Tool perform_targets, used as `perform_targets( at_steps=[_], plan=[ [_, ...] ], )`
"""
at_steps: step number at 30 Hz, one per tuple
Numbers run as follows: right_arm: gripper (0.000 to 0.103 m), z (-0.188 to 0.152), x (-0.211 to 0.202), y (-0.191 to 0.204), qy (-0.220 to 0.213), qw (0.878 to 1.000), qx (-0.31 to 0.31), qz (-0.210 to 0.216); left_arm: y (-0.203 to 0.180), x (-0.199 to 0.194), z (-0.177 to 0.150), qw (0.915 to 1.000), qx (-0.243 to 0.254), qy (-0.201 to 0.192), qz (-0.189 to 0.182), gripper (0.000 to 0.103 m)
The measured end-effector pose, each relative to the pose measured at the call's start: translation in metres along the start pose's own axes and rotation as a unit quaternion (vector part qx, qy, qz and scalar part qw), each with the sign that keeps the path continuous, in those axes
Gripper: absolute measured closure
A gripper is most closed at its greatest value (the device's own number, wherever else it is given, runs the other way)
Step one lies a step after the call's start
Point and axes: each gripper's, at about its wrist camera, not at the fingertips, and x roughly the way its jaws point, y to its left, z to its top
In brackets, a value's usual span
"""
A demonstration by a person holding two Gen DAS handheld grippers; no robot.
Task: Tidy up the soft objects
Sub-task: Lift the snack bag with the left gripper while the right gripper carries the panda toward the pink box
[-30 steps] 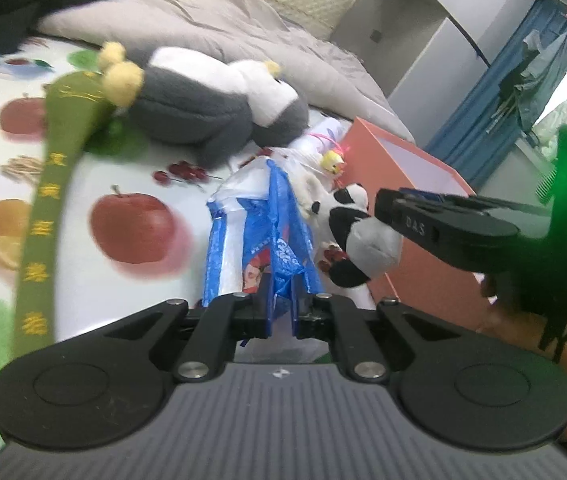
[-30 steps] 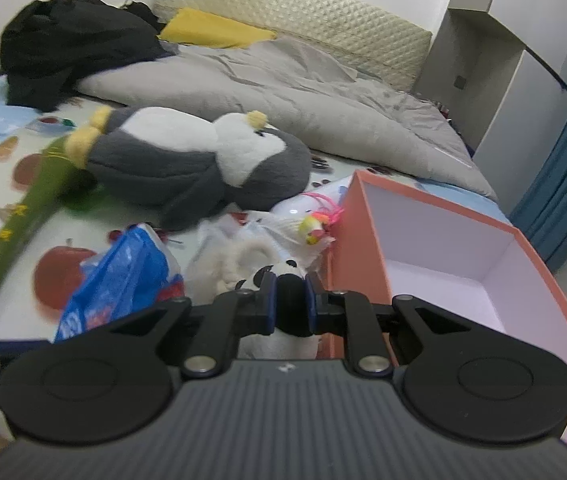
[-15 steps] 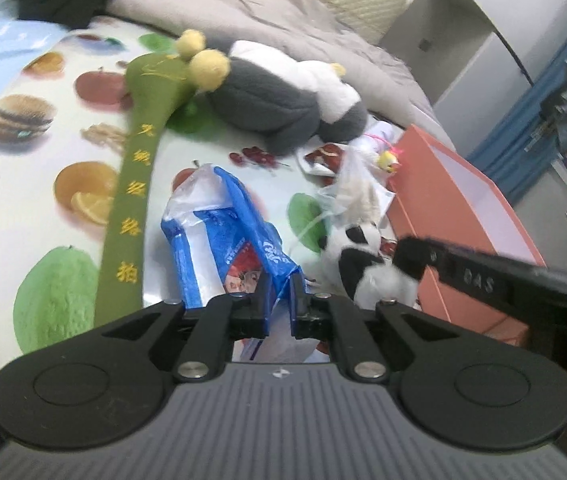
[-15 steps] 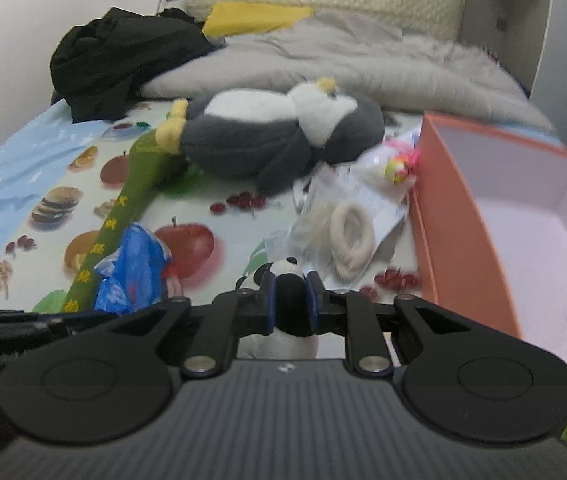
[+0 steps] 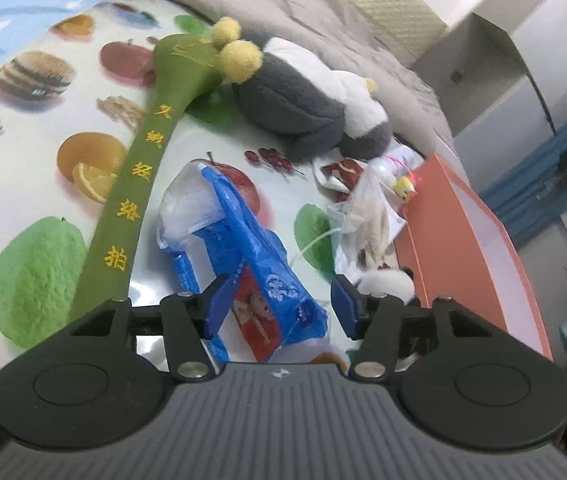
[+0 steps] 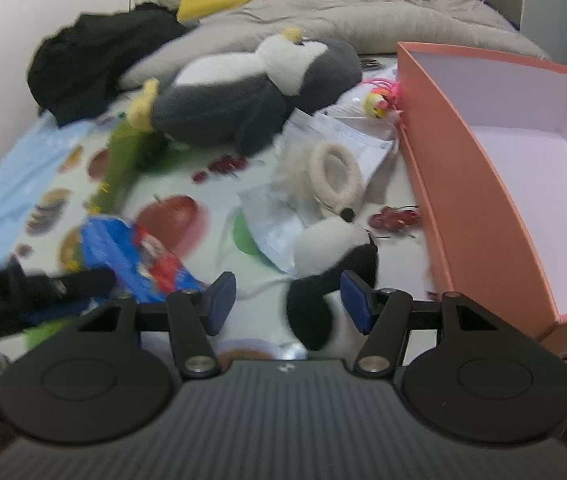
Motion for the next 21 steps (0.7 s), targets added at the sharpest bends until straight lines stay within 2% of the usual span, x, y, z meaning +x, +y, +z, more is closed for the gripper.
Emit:
perform_targets(
  at_steps=[4,7,15,17,19,21],
  plan=[
    [0.043,-0.002,0.006,0.002,-0.001,0.999,-0.028,-0.024,-0.002,0.008,0.004,0.9992,-0.031,-0.012,0.023,0.042],
    [0.042,-0.003,0.011,-0.001,0.002,0.999,-0.036,-0.021,-0.003,0.015,0.006,0.9977,-0.045,-0.013,0.050,0.042],
    [0.041,-0.004,0.018,0.000,0.000,0.997,-0.066,-0.026,0.000,0.029,0.006,0.9943,-0.066,-0.005,0.083,0.042],
    [0.045,-0.005,0.019,0.000,-0.002,0.997,-0.072,-0.027,0.000,0.032,0.006,0.9937,-0.068,-0.002,0.089,0.042],
    [0.056,-0.006,0.019,0.001,-0.005,0.996,-0.079,-0.036,0.000,0.035,0.006,0.9932,-0.070,-0.001,0.093,0.042],
    [0.060,-0.005,0.017,-0.002,-0.006,0.997,-0.075,-0.036,-0.002,0.038,0.007,0.9929,-0.067,0.001,0.098,0.043]
  ],
)
